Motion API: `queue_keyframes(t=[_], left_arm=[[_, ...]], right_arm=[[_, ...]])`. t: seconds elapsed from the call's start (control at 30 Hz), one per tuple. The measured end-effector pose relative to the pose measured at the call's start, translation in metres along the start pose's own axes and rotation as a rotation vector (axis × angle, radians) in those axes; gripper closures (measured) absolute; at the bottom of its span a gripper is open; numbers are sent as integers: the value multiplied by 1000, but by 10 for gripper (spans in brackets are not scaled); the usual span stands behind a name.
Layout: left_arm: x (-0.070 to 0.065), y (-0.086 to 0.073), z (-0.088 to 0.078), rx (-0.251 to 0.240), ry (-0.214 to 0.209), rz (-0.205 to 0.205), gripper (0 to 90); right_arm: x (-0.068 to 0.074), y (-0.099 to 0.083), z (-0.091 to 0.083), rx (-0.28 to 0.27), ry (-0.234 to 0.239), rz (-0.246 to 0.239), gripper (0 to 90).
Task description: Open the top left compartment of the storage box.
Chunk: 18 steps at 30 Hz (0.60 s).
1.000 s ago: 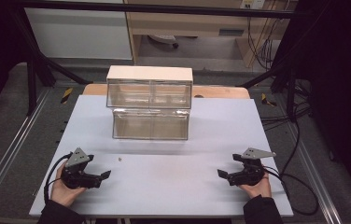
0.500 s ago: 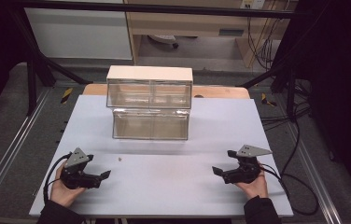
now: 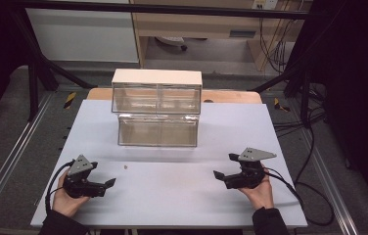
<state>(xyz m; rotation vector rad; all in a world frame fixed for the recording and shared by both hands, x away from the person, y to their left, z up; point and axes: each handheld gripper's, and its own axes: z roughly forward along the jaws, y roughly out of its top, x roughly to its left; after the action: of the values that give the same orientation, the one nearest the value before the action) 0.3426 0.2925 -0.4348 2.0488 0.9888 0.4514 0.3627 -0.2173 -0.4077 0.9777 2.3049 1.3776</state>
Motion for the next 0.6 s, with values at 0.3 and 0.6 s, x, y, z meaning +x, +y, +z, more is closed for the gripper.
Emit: queue_keyframes(t=[0.3, 0.6], left_arm=[[0, 0, 0, 0, 2, -1, 60], [0, 0, 0, 2, 2, 0, 60]], right_arm=[[10, 22, 13, -17, 19, -16, 235], [22, 43, 22, -61, 44, -42, 373]])
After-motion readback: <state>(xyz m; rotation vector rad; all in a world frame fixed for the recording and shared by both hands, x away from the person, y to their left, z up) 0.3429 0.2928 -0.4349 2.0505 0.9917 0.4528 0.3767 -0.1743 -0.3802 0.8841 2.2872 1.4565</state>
